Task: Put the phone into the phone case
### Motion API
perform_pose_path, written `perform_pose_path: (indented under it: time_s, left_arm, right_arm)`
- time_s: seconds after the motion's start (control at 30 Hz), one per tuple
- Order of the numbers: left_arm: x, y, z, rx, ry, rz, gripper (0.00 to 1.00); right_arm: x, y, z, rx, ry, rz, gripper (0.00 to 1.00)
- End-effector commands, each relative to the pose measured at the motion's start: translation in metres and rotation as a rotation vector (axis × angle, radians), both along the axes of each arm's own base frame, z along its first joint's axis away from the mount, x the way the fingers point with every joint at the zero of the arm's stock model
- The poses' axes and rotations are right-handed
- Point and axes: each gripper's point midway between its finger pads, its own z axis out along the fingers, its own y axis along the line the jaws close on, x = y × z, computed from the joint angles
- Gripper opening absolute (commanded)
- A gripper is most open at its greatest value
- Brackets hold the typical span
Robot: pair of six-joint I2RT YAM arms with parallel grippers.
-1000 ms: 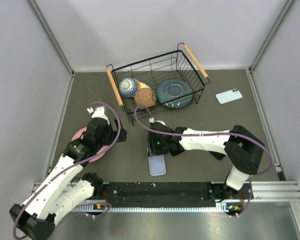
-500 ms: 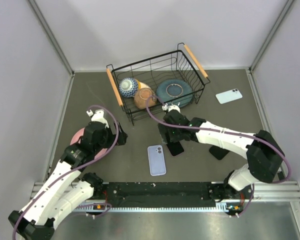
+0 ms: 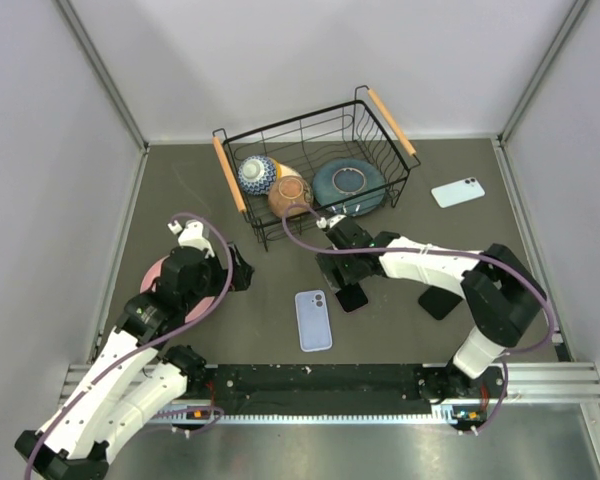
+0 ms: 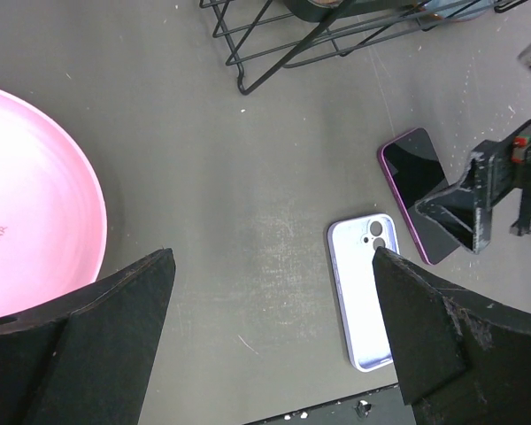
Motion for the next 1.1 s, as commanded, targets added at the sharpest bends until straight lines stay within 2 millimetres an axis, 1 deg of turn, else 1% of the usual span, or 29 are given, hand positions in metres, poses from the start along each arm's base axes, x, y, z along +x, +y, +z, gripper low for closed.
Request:
perform_pose_path:
  time_s: [0.0,0.13,0.27,0.33,0.43,0.53,0.67,0.77,0.83,0.9,1.07]
  left_arm:
    - [0.005,0.003,0.009,-0.004,-0.05,0.015,0.99]
    - [0.006,0.003,0.009,0.004,-0.051,0.016,0.99]
    - [0.002,-0.006,0.015,-0.006,-0.066,-0.052,0.99]
    - [0.002,-0.005,0.016,-0.004,-0.067,-0.053,0.99]
    - [0.001,-0.004,0.021,-0.001,-0.074,-0.05,0.99]
    - [-0.001,0.0,0.027,0.015,-0.09,-0.055,0.99]
    - [-0.003,0.01,0.033,0.051,-0.112,-0.033,0.99]
    - [-0.005,0.011,0.034,0.039,-0.128,-0.032,0.99]
    - [-0.006,0.011,0.034,0.032,-0.132,-0.026,0.99]
    - [-0.006,0.013,0.034,0.033,-0.134,-0.02,0.99]
    - [-0.006,0.014,0.034,0.033,-0.138,-0.016,0.99]
  right_arm:
    - [0.012,0.013,-0.004,0.021,-0.012,0.045,0.94]
    - [0.011,0.015,-0.01,0.024,0.0,0.048,0.94]
    - [0.008,0.015,-0.018,0.029,0.023,0.045,0.94]
    - [0.005,0.016,-0.021,0.037,0.04,0.043,0.93]
    - [0.003,0.016,-0.021,0.044,0.045,0.037,0.93]
    - [0.002,0.018,-0.016,0.062,0.043,0.037,0.93]
    - [0.004,0.019,-0.015,0.061,0.036,0.034,0.93]
    - [0.006,0.011,-0.019,0.027,0.024,0.015,0.93]
    - [0.008,0.002,-0.023,-0.016,0.017,-0.014,0.92]
    - [0.006,-0.003,-0.026,-0.036,0.026,-0.022,0.92]
    - [-0.002,-0.006,-0.037,-0.04,0.059,-0.028,0.89]
